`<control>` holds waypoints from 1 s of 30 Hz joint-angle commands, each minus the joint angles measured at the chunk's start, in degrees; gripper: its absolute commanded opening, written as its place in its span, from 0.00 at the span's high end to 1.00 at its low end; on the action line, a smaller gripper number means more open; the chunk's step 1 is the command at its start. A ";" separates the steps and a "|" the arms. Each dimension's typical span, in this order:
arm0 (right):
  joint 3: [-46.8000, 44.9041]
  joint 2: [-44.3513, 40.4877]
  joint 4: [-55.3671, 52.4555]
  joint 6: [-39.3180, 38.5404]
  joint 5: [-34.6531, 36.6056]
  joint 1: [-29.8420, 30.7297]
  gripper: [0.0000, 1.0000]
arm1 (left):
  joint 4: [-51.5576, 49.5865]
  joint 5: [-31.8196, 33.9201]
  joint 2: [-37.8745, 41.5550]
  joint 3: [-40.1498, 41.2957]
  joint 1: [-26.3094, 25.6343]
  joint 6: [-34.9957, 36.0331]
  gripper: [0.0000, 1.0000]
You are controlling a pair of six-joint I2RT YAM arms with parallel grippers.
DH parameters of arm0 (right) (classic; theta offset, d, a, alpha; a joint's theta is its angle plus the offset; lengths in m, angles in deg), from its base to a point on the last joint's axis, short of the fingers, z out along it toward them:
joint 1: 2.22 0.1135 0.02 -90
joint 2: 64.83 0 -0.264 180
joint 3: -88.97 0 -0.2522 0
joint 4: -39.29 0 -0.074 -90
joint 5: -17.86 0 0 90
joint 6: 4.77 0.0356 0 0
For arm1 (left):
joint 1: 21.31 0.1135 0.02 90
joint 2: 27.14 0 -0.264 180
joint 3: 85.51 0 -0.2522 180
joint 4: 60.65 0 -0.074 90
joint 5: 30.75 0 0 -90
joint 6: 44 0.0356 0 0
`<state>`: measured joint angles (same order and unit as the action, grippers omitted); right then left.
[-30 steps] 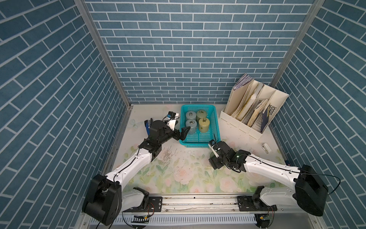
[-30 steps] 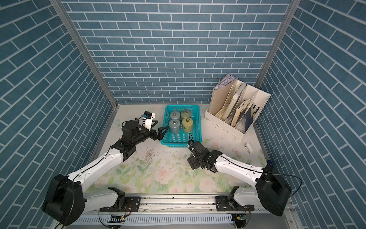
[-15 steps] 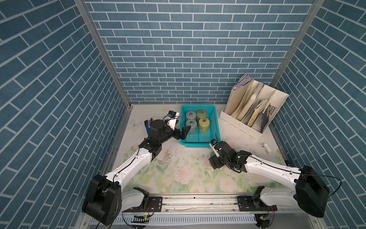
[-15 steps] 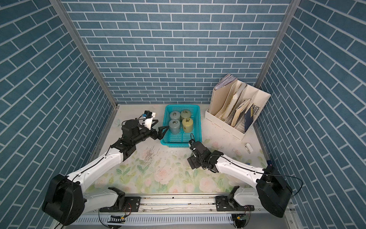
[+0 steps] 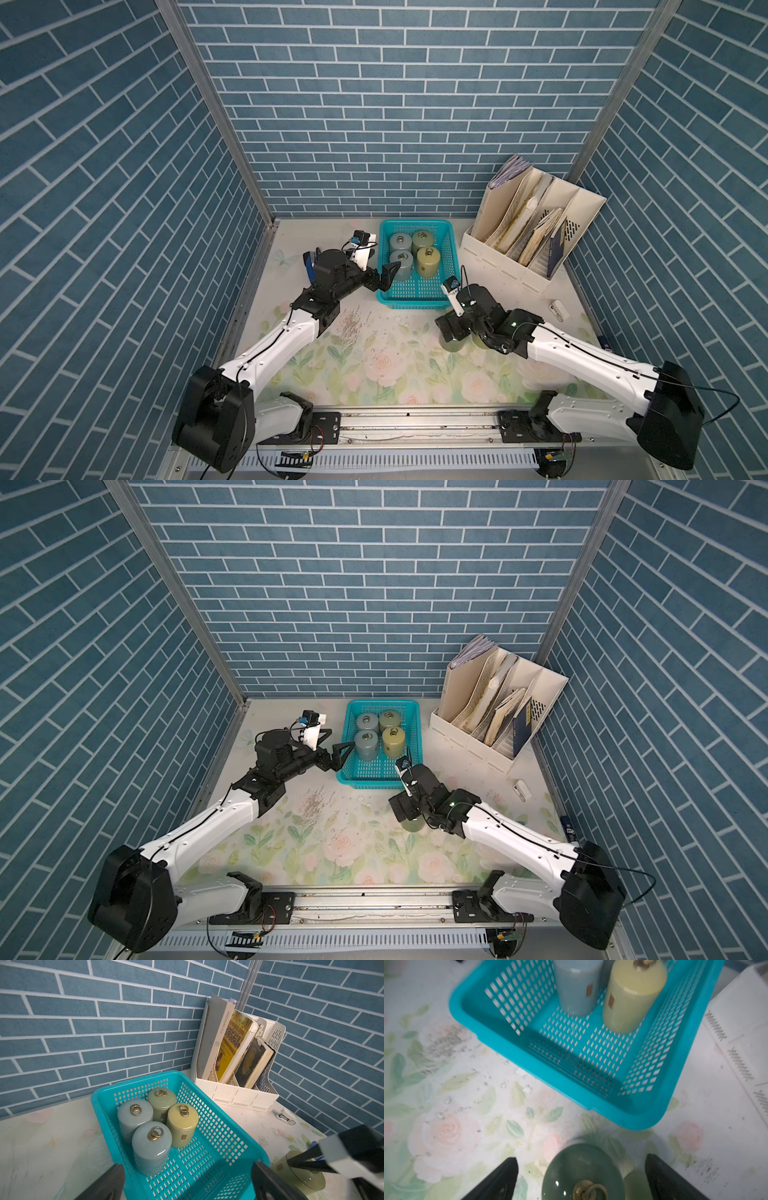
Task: Take the tea canister out of the basket
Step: Place the tea canister at the center of the board, then pick up the tea canister from the basket.
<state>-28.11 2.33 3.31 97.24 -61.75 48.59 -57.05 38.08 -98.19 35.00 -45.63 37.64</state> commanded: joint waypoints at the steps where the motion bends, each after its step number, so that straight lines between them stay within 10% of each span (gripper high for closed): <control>1: 5.42 -0.01 -2.91 -3.74 1.18 -0.93 0.02 | 0.03 1.49 0.23 -1.76 -0.30 -0.43 0.00; 13: 25.60 19.42 -5.11 -10.33 -6.27 -15.55 0.00 | -1.54 4.05 0.35 -1.92 -0.29 -0.79 0.00; 30: 43.26 45.87 -0.78 -14.47 -11.52 -19.15 0.00 | -3.81 7.98 0.01 -2.96 -0.27 -1.32 0.00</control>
<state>12.46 45.82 2.44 84.69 -71.80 29.59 -60.50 45.31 -98.73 32.37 -45.67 36.15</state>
